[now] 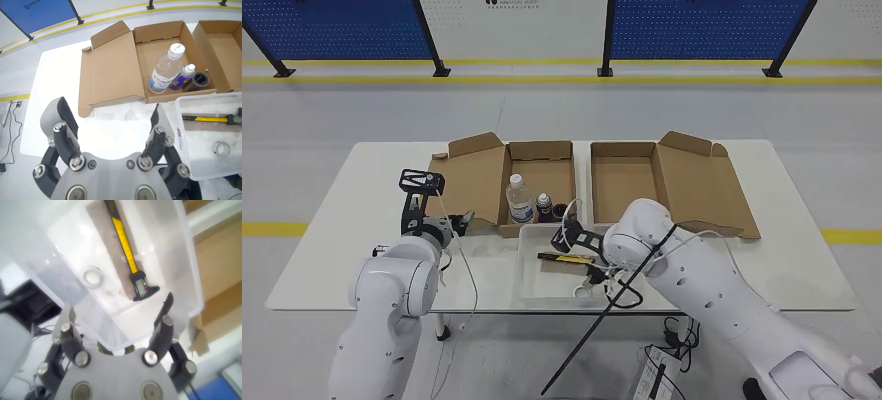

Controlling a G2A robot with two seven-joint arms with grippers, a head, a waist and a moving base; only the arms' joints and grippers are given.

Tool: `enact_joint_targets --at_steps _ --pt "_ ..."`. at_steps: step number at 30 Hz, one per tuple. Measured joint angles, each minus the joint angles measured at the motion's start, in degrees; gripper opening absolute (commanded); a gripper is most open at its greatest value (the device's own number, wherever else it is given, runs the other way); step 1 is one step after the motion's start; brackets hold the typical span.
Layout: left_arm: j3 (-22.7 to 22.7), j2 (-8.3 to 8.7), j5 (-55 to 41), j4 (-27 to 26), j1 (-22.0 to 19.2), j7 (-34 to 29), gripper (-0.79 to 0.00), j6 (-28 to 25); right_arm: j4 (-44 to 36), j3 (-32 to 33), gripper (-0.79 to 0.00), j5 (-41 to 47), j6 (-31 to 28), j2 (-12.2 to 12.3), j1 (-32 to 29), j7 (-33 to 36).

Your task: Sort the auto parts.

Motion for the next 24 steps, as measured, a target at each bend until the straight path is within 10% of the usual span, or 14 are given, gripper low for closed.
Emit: enact_joint_targets --at_steps 13,21,24 --pt "0.0 0.0 0.0 0.0 0.0 0.0 0.0 0.0 2.1 -3.4 -0.015 0.2 3.4 0.8 0.8 0.0" --pt "0.0 0.0 0.0 0.0 0.0 0.0 0.0 0.0 2.1 -4.9 -0.323 0.2 4.3 0.8 1.4 0.0" --pt "0.0 0.0 0.0 0.0 0.0 0.0 0.0 0.0 2.6 -5.8 -0.234 0.4 4.4 0.5 1.9 0.0"
